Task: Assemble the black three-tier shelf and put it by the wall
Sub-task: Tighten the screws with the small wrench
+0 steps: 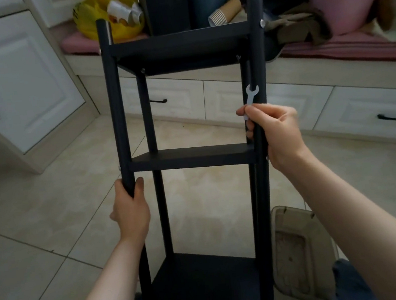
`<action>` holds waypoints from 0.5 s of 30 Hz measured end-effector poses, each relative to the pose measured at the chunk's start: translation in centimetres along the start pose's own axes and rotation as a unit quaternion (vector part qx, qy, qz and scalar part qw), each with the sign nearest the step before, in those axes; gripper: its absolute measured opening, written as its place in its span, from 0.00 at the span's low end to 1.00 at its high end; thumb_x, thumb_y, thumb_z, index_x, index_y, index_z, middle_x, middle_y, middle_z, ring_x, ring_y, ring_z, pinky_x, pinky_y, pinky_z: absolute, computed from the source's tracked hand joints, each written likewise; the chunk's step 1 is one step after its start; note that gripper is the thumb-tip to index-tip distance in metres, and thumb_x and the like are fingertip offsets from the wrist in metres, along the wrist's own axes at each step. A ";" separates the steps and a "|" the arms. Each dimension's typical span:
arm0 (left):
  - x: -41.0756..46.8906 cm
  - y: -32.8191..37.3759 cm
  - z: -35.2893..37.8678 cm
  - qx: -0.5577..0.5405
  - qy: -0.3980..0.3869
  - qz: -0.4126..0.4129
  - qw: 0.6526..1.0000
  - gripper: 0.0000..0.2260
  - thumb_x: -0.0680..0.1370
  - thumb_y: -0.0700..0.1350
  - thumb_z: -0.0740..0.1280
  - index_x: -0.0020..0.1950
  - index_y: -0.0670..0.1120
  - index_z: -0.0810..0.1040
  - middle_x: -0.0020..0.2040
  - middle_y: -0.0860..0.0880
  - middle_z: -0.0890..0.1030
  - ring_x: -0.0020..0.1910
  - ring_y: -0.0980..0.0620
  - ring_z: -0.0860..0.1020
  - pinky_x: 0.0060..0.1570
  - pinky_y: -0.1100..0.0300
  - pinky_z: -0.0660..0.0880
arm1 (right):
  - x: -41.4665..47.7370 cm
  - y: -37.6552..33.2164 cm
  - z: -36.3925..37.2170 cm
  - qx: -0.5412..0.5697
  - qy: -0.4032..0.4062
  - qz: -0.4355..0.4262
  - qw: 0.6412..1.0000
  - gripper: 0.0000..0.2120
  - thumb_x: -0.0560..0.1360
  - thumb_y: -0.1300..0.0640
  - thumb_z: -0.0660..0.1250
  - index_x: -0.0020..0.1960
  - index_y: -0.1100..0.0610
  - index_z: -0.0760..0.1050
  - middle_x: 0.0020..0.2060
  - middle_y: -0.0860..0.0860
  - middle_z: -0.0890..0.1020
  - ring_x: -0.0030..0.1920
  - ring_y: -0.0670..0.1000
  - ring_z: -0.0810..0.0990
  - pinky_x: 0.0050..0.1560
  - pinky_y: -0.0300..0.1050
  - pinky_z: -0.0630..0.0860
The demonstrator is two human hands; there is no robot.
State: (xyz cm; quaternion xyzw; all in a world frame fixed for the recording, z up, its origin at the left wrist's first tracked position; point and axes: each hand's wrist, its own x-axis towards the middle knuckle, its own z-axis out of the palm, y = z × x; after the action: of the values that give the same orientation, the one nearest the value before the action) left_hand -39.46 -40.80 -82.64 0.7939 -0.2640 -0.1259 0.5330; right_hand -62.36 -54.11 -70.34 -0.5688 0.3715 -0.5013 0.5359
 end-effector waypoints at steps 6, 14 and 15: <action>1.0 -0.2 0.1 -0.028 -0.050 -0.026 0.998 0.07 0.86 0.48 0.59 0.56 0.45 0.69 0.40 0.48 0.72 0.40 0.47 0.72 0.41 0.52 0.71 | -0.4 -0.6 0.7 0.055 0.003 0.035 0.998 0.11 0.79 0.62 0.66 0.40 0.57 0.85 0.36 0.58 0.74 0.34 0.50 0.71 0.35 0.42 0.71; 1.5 -1.3 0.7 -0.053 -0.101 -0.093 0.989 0.08 0.85 0.43 0.59 0.64 0.50 0.66 0.48 0.52 0.74 0.45 0.53 0.75 0.40 0.60 0.69 | -0.8 -1.2 1.6 0.065 -0.026 0.034 0.997 0.11 0.78 0.61 0.67 0.40 0.57 0.85 0.32 0.55 0.75 0.32 0.49 0.71 0.33 0.39 0.72; 1.4 -1.4 0.7 -0.055 -0.102 -0.095 0.989 0.09 0.85 0.42 0.59 0.65 0.50 0.66 0.47 0.52 0.74 0.45 0.53 0.75 0.39 0.60 0.69 | -0.8 -1.4 1.8 0.065 -0.031 0.031 0.997 0.11 0.78 0.61 0.67 0.40 0.57 0.85 0.32 0.54 0.74 0.32 0.49 0.71 0.33 0.38 0.72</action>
State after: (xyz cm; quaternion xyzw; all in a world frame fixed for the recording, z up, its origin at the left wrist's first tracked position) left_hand -38.25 -41.74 -84.10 0.7681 -0.2331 -0.2705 0.5314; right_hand -61.00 -52.70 -68.97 -0.5362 0.3384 -0.4897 0.5984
